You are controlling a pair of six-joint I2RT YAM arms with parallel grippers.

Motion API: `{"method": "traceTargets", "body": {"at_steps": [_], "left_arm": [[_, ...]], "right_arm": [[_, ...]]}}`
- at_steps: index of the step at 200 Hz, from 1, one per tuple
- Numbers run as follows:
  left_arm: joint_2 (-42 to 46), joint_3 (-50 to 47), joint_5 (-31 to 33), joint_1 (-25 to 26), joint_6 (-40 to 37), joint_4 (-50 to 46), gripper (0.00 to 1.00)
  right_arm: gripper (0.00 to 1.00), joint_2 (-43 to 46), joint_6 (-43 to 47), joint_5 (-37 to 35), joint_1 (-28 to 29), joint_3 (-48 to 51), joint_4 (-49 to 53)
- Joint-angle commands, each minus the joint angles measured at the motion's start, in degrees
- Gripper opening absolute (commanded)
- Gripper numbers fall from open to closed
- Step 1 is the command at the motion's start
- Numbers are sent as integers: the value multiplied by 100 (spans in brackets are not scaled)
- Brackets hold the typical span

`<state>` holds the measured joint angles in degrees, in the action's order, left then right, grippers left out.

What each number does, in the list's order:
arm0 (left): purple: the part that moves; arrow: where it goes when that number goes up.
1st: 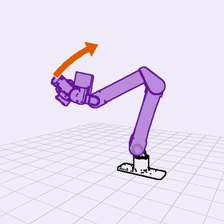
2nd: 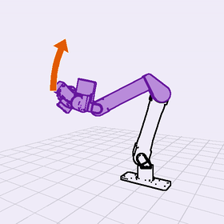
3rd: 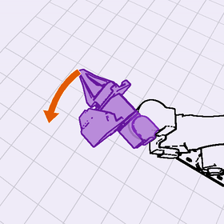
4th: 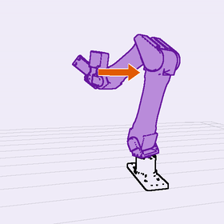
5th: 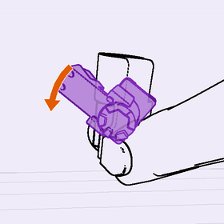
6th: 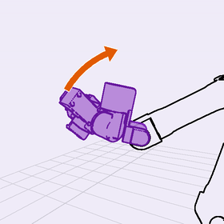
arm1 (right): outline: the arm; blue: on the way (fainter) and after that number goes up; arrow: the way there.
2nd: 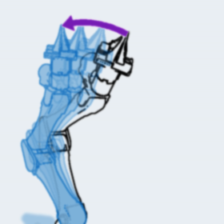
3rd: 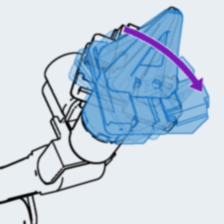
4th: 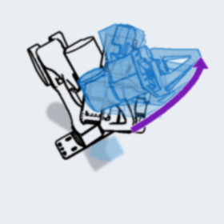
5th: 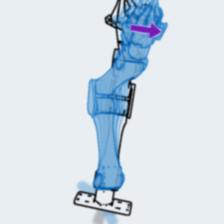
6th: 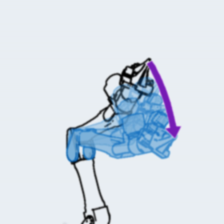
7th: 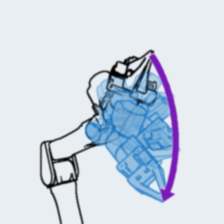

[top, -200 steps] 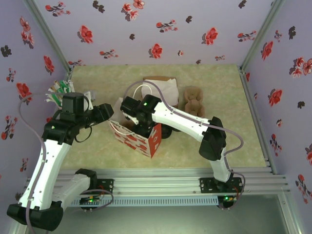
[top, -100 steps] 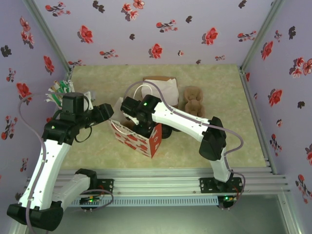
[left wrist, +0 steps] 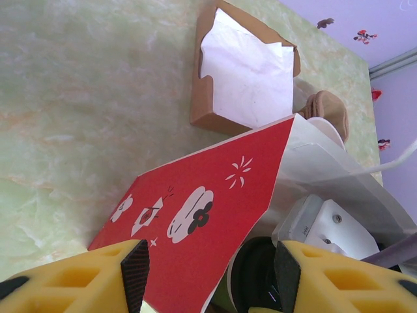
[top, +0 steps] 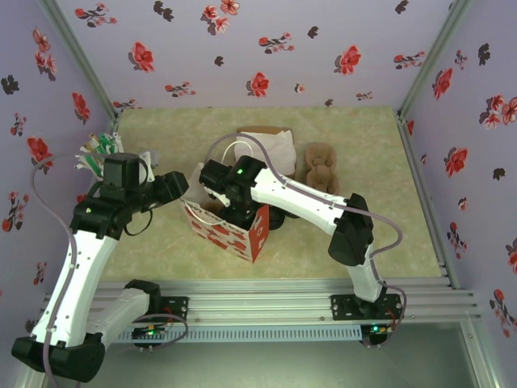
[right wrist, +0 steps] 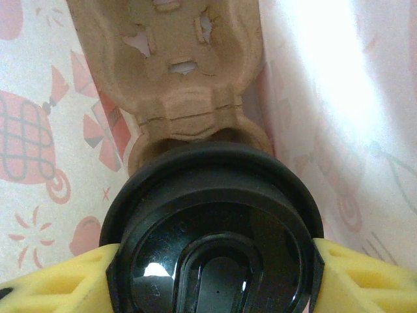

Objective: Pack the takeout coffee

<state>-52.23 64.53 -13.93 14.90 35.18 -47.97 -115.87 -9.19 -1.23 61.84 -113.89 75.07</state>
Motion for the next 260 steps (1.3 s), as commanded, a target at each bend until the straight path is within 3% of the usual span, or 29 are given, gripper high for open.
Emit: {"method": "traceTargets", "body": {"at_steps": [1,168,260], "left_arm": [[0,-37,49,33,-72,130,56],[-16,-37,66,40,-68,113,56],[-15,-2,74,39,-69,111,56]], "right_arm": [[60,-113,-92,62,-24,-151,236],[60,-298,-140,237,-86,971,-857],[60,-278,-171,258,-88,1044,-939]]}}
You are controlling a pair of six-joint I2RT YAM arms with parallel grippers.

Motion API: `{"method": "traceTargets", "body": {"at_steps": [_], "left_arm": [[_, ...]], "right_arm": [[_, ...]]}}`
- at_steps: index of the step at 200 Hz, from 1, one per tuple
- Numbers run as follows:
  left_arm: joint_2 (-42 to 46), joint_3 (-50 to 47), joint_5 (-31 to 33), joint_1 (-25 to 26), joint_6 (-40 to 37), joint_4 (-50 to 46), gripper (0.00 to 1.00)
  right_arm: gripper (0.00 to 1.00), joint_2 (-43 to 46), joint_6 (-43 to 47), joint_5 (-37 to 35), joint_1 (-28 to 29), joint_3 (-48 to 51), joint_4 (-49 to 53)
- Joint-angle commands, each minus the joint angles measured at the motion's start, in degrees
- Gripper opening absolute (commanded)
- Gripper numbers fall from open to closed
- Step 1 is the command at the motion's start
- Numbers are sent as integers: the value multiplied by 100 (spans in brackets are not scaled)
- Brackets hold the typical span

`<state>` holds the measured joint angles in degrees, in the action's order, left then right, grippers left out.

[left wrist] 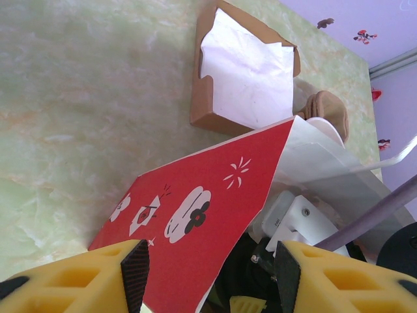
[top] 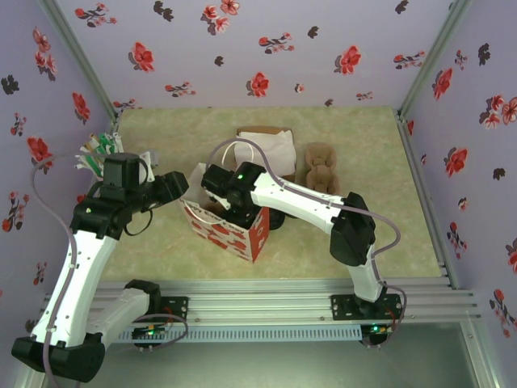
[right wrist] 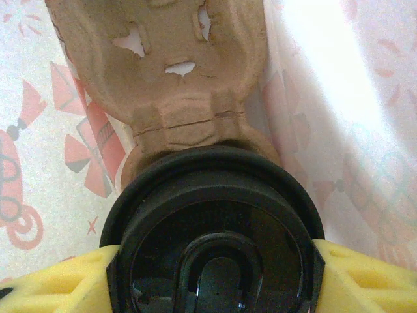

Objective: Pack the takeout coffee

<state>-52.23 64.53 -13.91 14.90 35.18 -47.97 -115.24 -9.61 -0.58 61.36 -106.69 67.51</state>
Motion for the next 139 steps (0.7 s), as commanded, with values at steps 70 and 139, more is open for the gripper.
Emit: {"method": "traceTargets", "body": {"at_steps": [70,139], "left_arm": [[-15,7,71,42,-67,103,56],[-46,31,73,42,-77,112,56]], "right_arm": [[60,-350,-129,182,-40,334,-176],[61,-341,-129,202,-42,388,-211]]}}
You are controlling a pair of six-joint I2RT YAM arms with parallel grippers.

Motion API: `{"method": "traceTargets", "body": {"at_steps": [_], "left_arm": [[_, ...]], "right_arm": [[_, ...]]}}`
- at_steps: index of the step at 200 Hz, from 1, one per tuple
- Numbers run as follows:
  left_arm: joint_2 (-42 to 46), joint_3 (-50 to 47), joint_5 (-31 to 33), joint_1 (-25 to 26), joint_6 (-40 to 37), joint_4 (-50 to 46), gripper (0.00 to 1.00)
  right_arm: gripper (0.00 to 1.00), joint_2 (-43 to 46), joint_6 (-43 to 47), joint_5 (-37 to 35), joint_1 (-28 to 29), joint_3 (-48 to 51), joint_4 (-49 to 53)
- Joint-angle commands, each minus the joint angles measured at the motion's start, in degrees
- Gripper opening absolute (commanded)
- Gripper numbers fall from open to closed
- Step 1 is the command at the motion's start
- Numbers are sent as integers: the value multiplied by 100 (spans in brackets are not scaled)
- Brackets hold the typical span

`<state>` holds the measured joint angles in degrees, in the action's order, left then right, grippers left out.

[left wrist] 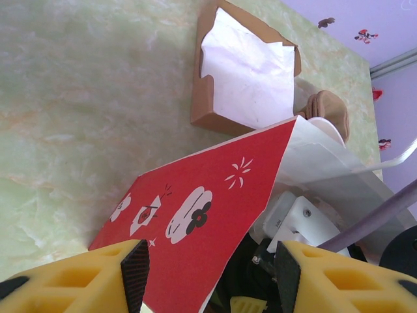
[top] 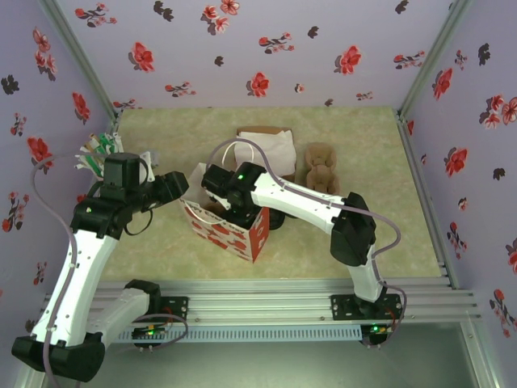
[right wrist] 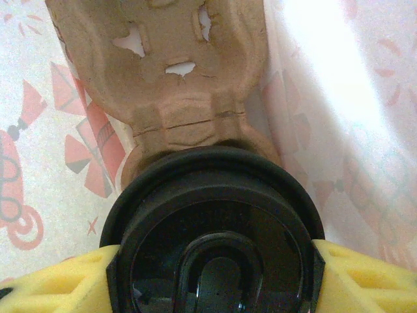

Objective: Pack the takeout coffee

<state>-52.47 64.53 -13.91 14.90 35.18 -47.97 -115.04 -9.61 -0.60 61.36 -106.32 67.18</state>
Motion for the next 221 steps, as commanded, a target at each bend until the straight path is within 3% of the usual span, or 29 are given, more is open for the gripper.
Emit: {"method": "traceTargets", "body": {"at_steps": [1,156,221], "left_arm": [[-24,28,73,41,-79,112,56],[-30,24,83,47,-63,116,56],[-1,77,82,45,-46,112,56]], "right_arm": [[61,-361,-129,207,-44,355,-183],[62,-232,-182,236,-50,657,-389],[68,-140,-217,142,-34,484,-191]]}}
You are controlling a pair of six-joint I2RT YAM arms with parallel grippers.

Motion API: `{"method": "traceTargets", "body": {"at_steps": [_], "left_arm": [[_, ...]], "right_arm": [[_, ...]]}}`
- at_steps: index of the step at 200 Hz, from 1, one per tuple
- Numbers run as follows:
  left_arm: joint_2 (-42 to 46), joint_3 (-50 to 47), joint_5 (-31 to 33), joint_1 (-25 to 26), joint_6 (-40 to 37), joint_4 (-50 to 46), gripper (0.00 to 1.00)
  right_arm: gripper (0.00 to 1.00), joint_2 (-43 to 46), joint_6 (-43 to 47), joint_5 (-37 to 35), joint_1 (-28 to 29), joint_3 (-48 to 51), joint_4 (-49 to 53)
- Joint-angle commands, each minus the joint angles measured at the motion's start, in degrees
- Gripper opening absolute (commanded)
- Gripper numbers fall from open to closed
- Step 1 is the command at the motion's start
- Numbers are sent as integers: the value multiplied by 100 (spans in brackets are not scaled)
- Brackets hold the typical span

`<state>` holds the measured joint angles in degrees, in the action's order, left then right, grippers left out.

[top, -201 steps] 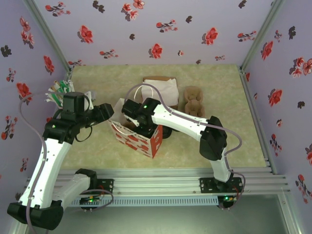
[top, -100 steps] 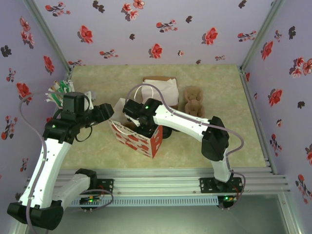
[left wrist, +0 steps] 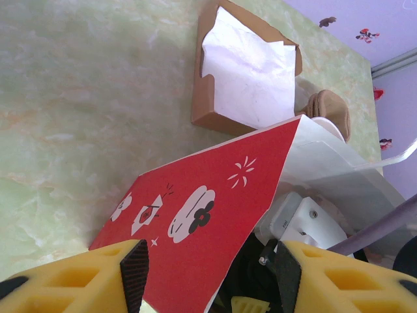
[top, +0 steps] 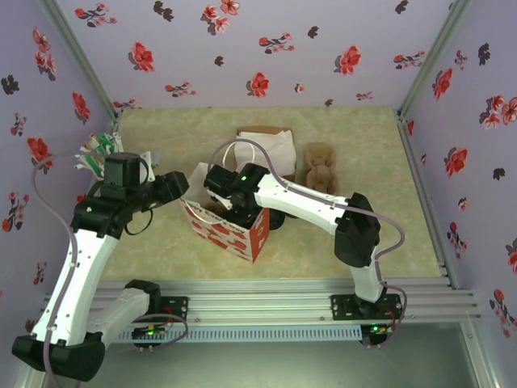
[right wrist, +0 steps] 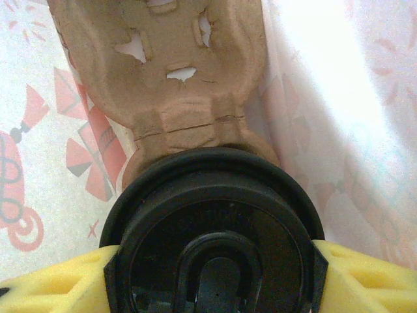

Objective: Pack the takeout coffee

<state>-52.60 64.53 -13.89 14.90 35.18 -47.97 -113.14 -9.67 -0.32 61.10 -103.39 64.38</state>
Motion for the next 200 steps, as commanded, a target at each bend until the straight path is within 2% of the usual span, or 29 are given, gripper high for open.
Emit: {"method": "traceTargets", "body": {"at_steps": [1,200], "left_arm": [[13,77,79,47,-42,112,56],[22,86,84,55,-18,129,57]], "right_arm": [[68,-331,-210,108,-5,190,95],[87,-99,-281,-78,76,-146,426]]}}
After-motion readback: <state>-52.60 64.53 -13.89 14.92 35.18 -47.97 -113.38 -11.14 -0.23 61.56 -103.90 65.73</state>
